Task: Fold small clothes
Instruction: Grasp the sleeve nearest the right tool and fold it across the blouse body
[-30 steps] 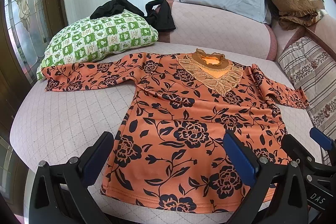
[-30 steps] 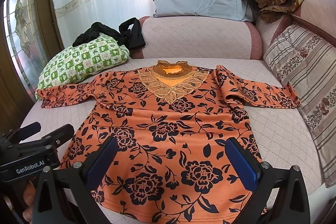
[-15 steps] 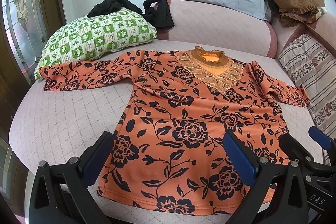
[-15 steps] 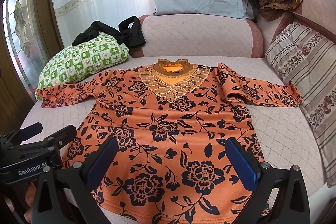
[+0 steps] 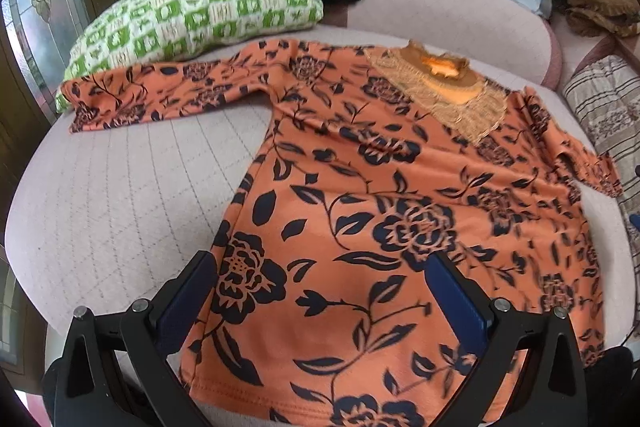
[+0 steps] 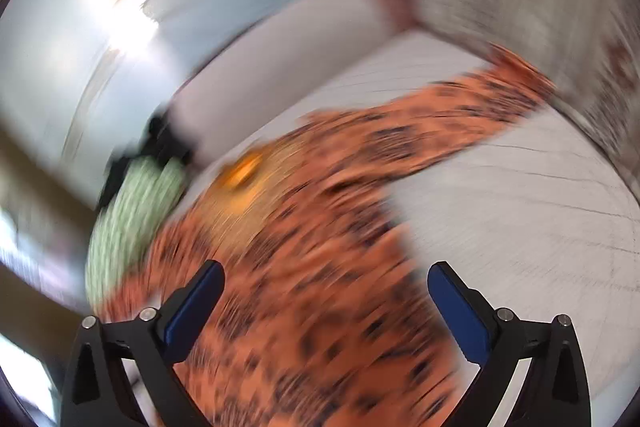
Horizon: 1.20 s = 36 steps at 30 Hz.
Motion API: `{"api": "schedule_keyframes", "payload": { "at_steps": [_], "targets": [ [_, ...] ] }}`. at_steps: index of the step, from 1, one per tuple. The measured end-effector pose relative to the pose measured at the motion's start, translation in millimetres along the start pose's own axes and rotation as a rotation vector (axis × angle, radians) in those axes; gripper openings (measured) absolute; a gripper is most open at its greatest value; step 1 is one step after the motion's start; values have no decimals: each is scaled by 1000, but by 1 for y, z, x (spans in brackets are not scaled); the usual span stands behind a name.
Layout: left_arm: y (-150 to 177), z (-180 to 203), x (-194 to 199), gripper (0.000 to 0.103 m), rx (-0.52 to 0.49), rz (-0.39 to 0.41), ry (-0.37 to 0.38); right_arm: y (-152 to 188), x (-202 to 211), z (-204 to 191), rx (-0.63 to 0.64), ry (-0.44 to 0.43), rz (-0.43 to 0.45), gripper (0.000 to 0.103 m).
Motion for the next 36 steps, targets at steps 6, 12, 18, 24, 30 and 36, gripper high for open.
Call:
{"api": "schedule_keyframes", "payload": {
  "at_steps": [6,12,18,24,30,36],
  "targets": [
    [1,-2,-33,103,-23,-40,-21,-79,-60,126,-298,120,-20,58],
    [-9,-6,-51,103,-29,-42,-27,-114,-98,150,-343,245,-21,60],
    [-13,-19,-60,103,-13,-41,-30,-136,-108,152,-263,394,-26,9],
    [-23,-44,-49,103,69,7,-11,-181,-74,24,80,338,119,7],
    [-29,-70,-32,103,131,60,-3,-150,-33,-237,484,-18,232,7],
    [-31,-98,-28,103,198,75,0,-13,-106,-357,599,-218,27,10]
  ]
}}
Point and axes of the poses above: each gripper's, at about its wrist camera, not at the fingertips, and x roughly against the way its jaws point, z to its right, y to its underside, the point moved 6 cm from there along -x, roughly the way its jaws point, and after that the axes turned 7 degrees about x, right-handed, at the moved point
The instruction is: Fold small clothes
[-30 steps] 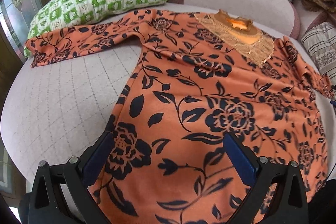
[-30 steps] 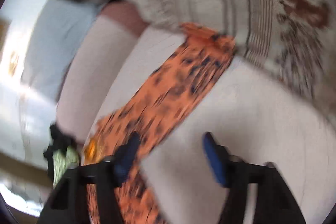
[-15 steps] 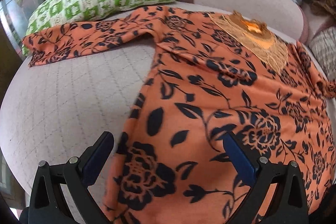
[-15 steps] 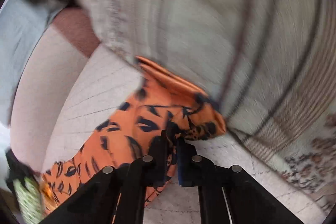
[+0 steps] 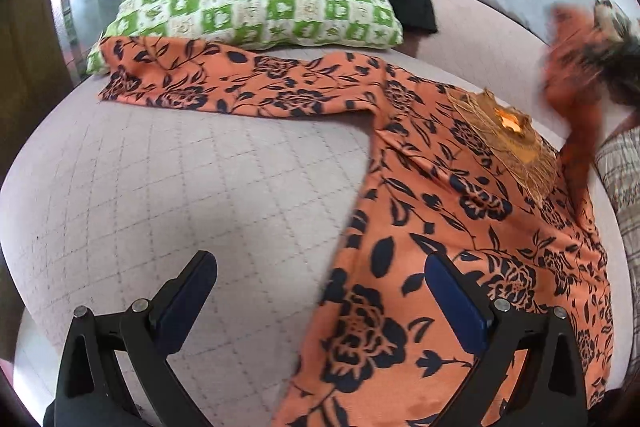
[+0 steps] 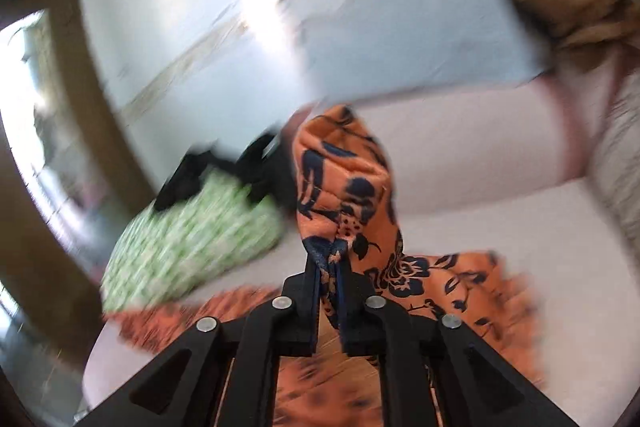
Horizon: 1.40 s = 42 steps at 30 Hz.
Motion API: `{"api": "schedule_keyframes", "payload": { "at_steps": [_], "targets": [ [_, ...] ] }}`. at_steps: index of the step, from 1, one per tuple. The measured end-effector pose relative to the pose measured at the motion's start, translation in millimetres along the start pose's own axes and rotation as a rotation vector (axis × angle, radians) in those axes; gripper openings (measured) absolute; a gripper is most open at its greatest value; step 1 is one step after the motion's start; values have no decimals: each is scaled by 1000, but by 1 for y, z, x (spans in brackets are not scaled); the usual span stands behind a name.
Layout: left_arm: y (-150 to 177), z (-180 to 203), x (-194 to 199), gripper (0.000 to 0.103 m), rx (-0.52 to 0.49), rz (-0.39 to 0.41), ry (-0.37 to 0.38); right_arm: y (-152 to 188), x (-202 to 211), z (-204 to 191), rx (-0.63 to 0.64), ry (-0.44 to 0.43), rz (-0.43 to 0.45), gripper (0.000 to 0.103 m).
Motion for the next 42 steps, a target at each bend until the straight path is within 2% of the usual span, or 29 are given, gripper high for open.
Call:
{"api": "schedule_keyframes", "payload": {
  "at_steps": [1,3,4,6,9,11,14,16,17,19,21,22,25,26,27,28,29,30,31,32,33,34,36,37,39,40,41,42],
  "targets": [
    [-1,-4,-2,103,11,-4,-1,20,-22,-11,0,-16,-54,17],
    [0,-7,-6,103,17,-17,-3,72,-76,-31,30,-36,-222,65],
    [0,-8,-6,103,17,-19,-6,98,-99,-36,30,-57,-301,82],
    [0,-8,-5,103,9,-9,-11,136,-117,-34,-3,-103,-399,82],
    [-2,-4,-4,103,-1,7,-5,135,-91,-12,-54,-123,-337,82],
    [1,1,-6,103,-10,1,4,120,-58,18,-74,-111,-253,82],
    [5,9,-13,103,-38,-17,3,81,-17,91,-117,14,-134,82],
    [7,13,-16,103,-47,-22,-1,69,-2,162,-187,158,-119,82],
    [8,15,-18,103,-52,-22,-2,70,-1,206,-230,243,-134,82],
    [10,19,-22,103,-69,-29,-7,79,-8,258,-298,314,-212,79],
    [13,23,-27,103,-84,-34,-15,86,-25,290,-375,257,-278,70],
    [14,24,-29,103,-91,-37,-20,85,-34,294,-370,248,-286,66],
    [18,27,-36,103,-109,-52,-34,90,-66,301,-391,175,-360,66],
    [19,27,-37,103,-115,-55,-41,89,-73,301,-380,170,-359,62],
    [20,26,-38,103,-118,-57,-47,84,-78,299,-385,143,-352,45],
    [20,26,-39,103,-118,-55,-50,78,-76,298,-401,128,-340,6],
    [20,25,-39,103,-116,-54,-50,60,-66,293,-355,175,-280,6],
    [20,25,-40,103,-111,-57,-47,38,-50,276,-232,227,-207,6],
    [20,26,-41,103,-108,-62,-42,30,-43,264,-186,229,-176,6],
    [20,28,-42,103,-109,-65,-36,33,-48,261,-165,237,-203,6],
    [21,30,-43,103,-114,-66,-33,45,-59,265,-135,271,-276,6],
    [21,32,-42,103,-125,-65,-32,54,-62,276,-143,313,-304,8],
    [22,33,-41,103,-144,-54,-37,70,-57,304,-263,393,-308,8],
    [21,32,-40,103,-146,-50,-39,75,-53,311,-314,403,-305,10],
    [19,31,-40,103,-126,-52,-23,74,-38,305,-335,385,-240,10],
    [18,31,-40,103,-118,-53,-17,69,-29,291,-326,328,-196,10],
    [18,32,-40,103,-117,-53,-15,65,-24,275,-324,238,-170,10],
    [19,33,-40,103,-122,-52,-14,62,-23,255,-326,109,-171,10]
  ]
}}
Point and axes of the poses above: each gripper's, at about its wrist camera, not at the fingertips, and x roughly against the way its jaws point, z to its right, y to its underside, the point moved 6 cm from there along -x, roughly the way its jaws point, and after that the axes turned 7 degrees about x, right-handed, at the moved point
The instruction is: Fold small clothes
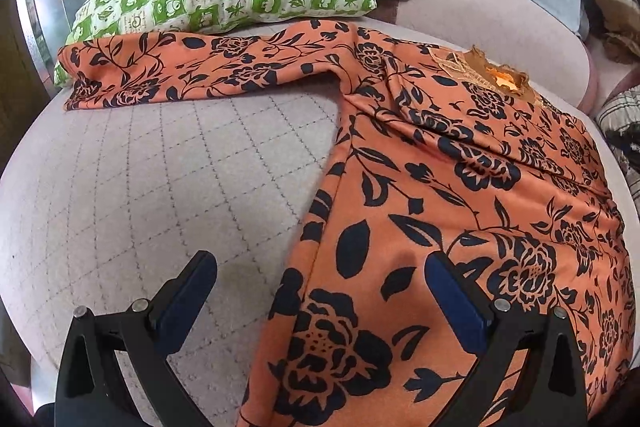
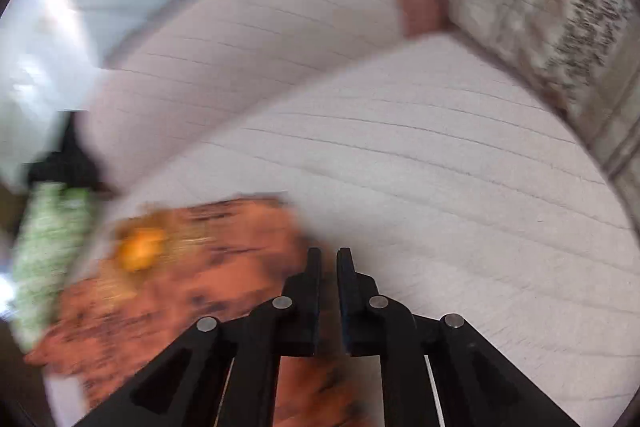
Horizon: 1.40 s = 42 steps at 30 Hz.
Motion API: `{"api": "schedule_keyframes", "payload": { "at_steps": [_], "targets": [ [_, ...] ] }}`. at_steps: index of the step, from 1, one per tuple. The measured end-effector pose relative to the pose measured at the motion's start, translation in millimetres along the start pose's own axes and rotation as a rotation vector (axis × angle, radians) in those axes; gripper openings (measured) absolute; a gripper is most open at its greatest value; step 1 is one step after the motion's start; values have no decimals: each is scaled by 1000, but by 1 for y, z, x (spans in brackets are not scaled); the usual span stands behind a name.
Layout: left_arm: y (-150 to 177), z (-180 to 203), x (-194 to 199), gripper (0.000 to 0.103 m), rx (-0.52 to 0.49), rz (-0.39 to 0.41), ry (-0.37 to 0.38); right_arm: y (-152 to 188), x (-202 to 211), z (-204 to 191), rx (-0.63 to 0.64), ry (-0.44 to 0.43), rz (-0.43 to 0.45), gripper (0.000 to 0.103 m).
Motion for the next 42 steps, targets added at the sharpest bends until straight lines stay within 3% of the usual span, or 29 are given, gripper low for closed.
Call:
{"api": "schedule_keyframes", "payload": {
  "at_steps": [2,6,7,8,10,11,13,15,16,17,18,19,20,22,23,24,25,28,32,34,36,37,38,40,42],
  "targets": [
    [2,2,1,103,-12,2,2,5,-7,-31,30,-135,-68,10],
    [4,4,3,103,-33,12,-3,4,-52,-49,65,-170,-200,11],
    [4,3,2,103,-34,11,-11,4,-70,-35,60,-102,-238,11],
    [3,1,1,103,-31,9,-14,-1,-76,-8,20,83,-214,11],
    [2,-2,0,103,-11,6,-2,-14,-58,28,-145,140,-90,11],
    [1,-2,-2,103,-5,-1,5,-18,-48,28,-148,183,-55,16],
    [2,1,-5,103,-5,-16,21,-26,-48,6,-53,122,-64,18],
    [2,4,-4,103,-20,-9,20,-37,-48,-20,34,118,-67,18],
    [3,5,-4,103,-26,-4,18,-43,-54,-30,65,112,-82,29],
    [2,6,-3,103,-31,-1,18,-45,-63,-38,100,125,-116,59],
    [2,5,-3,103,-31,-1,18,-51,-73,-48,154,192,-149,71],
    [2,5,-4,103,-28,-4,21,-59,-82,-56,222,267,-167,75],
    [1,4,-4,103,-25,-8,24,-62,-93,-64,286,315,-197,75],
    [0,2,-5,103,-16,-12,27,-59,-118,-64,367,409,-346,72],
    [-1,1,-6,103,-12,-12,27,-56,-128,-63,390,450,-402,64],
    [-2,-1,-6,103,-6,-13,29,-55,-133,-61,413,492,-432,47],
    [-3,-2,-5,103,1,-13,32,-58,-133,-56,395,517,-440,24],
    [-4,-4,-3,103,15,-14,48,-71,-126,-52,390,559,-414,24],
    [-4,0,-1,103,2,-8,58,-87,-106,-17,340,759,-323,27],
    [-4,1,0,103,-3,-1,55,-86,-94,-11,240,644,-285,27],
    [-4,3,1,103,-2,-2,62,-92,-79,-30,200,512,-198,27],
    [-3,3,1,103,-6,-2,62,-90,-75,-43,203,429,-191,32],
    [-3,4,1,103,-11,1,56,-86,-75,-57,220,377,-206,55],
    [-1,5,1,103,-21,1,50,-73,-81,-77,331,388,-271,84],
    [0,6,0,103,-25,-4,46,-61,-95,-91,472,481,-312,83]
  ]
}}
Point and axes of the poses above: each gripper's, at about its wrist camera, not at the fingertips, and x roughly against the way its jaws point, z to its right, y to its underside, the point moved 6 cm from there along -x, roughly the way its jaws point, and after that the axes turned 7 degrees about x, right-handed, at the moved point
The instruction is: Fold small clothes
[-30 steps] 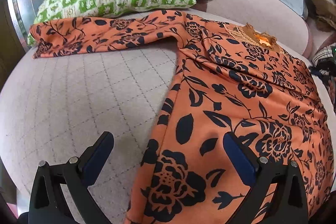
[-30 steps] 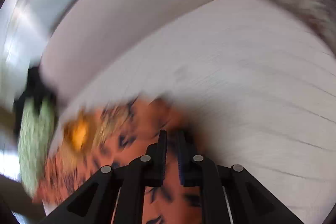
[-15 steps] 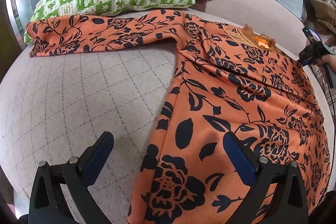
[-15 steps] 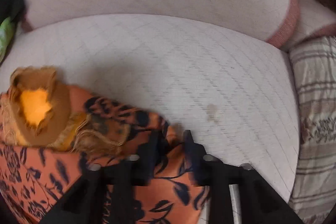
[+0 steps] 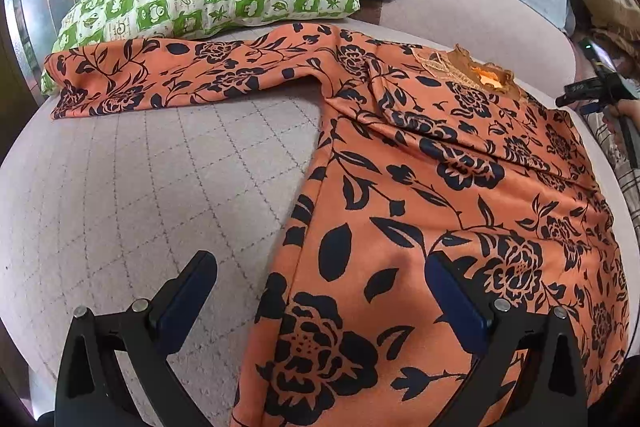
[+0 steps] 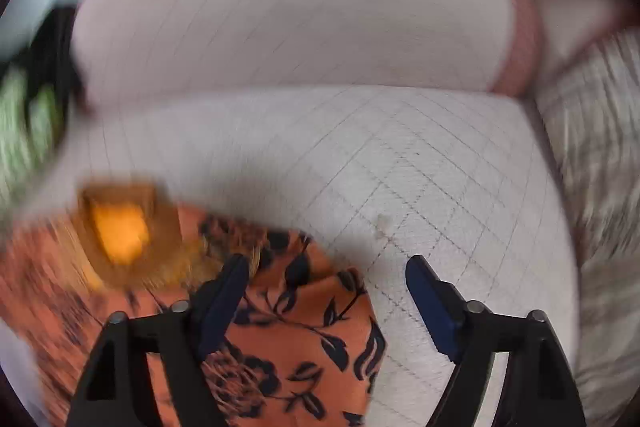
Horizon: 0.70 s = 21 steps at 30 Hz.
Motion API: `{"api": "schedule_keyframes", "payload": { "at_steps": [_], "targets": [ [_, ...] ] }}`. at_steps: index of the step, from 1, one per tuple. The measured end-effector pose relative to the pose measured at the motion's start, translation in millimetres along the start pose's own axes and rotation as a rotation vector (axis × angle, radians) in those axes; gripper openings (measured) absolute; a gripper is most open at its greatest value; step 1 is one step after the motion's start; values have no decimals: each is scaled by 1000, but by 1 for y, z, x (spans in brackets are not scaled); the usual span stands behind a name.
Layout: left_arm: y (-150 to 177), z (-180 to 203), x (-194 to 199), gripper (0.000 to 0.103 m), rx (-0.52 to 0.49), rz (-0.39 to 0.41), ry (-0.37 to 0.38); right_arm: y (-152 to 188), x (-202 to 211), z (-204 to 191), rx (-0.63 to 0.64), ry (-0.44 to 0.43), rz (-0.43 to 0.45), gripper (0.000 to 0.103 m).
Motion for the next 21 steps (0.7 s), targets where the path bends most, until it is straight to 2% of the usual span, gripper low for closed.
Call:
{"api": "schedule_keyframes", "payload": {
  "at_steps": [3,4,6,7,8,10,12,13,16,17,18,19,20,21],
  "targets": [
    [-1,-2,0,103,-3,2,-8,7,-26,15,5,105,-132,80],
    [-1,-3,0,103,2,4,-3,7,-28,21,16,151,-135,80],
    [-3,-4,0,103,15,1,10,5,-16,45,-16,306,-91,80],
    [-4,-3,1,103,19,0,18,8,-11,59,-55,353,-74,80],
    [-4,-3,2,103,18,1,24,12,-6,70,-106,351,-71,80],
    [-5,0,5,103,6,16,23,12,1,66,-221,99,15,80],
    [-5,2,6,103,2,19,25,20,14,50,-276,-174,113,81],
    [-4,2,6,103,0,17,27,28,12,41,-280,-252,116,81],
    [-2,3,5,103,-11,17,16,53,-20,37,-301,-298,51,80],
    [-1,4,5,103,-13,17,13,57,-26,31,-313,-311,40,69],
    [-1,4,3,103,-17,14,9,63,-35,28,-344,-322,23,62],
    [0,5,2,103,-20,10,6,68,-37,28,-370,-336,47,61],
    [0,5,0,103,-23,7,3,65,-34,25,-378,-370,81,54],
    [0,6,-1,103,-26,4,0,63,-30,13,-354,-415,80,41]
  ]
}}
Point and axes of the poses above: each gripper's, at about its wrist camera, not at the fingertips, and x roughly against the way its jaws point, z to its right, y to its underside, the point moved 6 cm from there along -x, roughly the way its jaws point, and after that the axes turned 7 degrees about x, right-handed, at the moved point
